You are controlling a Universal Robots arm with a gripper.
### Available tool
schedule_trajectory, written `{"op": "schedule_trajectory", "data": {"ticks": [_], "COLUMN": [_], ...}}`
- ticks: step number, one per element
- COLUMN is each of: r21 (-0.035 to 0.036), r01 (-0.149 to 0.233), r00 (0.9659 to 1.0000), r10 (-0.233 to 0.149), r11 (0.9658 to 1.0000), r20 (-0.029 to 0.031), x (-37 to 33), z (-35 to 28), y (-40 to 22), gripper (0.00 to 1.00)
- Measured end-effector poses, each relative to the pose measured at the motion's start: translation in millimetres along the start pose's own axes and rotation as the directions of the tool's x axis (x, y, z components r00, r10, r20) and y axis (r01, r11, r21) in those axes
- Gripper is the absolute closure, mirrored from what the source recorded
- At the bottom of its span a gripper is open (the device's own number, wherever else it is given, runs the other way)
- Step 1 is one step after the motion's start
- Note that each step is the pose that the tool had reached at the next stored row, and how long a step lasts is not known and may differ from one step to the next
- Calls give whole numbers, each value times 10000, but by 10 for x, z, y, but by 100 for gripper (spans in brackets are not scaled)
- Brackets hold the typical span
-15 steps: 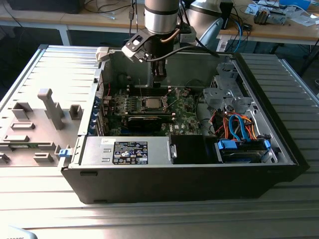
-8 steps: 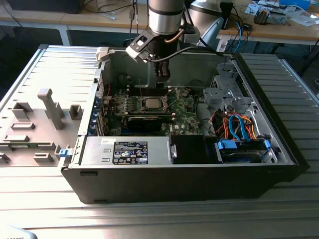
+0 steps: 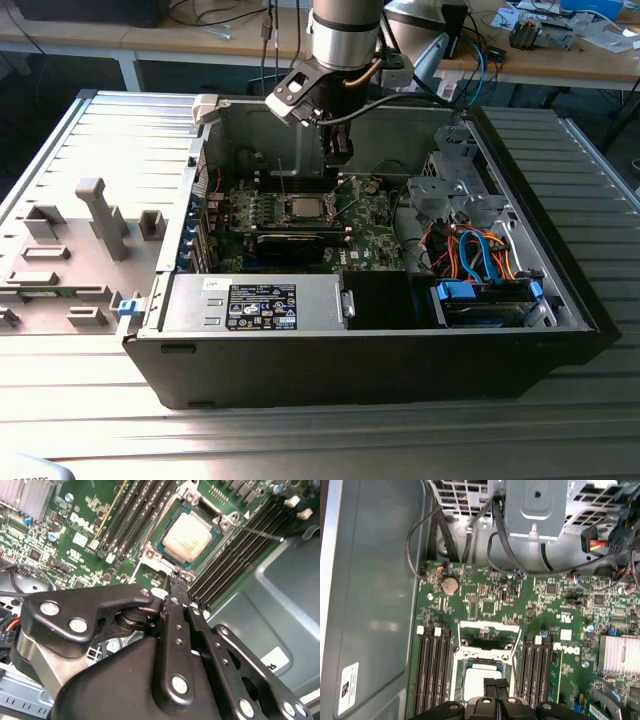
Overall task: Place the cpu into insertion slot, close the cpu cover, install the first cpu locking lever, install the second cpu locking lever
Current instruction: 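Close the cpu cover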
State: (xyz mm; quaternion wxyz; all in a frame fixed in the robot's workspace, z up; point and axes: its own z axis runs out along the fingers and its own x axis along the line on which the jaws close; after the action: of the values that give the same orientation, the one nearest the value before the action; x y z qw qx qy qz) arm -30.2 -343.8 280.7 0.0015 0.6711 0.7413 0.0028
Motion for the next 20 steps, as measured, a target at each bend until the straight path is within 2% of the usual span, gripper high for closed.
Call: {"op": "schedule_trajectory", "data": {"ticks": [2, 7, 20], "r21": [2, 7, 8], "r01": [-5, -14, -19], "r00": [10000, 10000, 10000], "r10": [5, 14, 19], "r11": [10000, 10000, 10000], "r20": [0, -1, -2], "x": [-5, -12, -36], "z": [0, 2, 3], "y": [51, 104, 205], "gripper": [89, 89, 89]}}
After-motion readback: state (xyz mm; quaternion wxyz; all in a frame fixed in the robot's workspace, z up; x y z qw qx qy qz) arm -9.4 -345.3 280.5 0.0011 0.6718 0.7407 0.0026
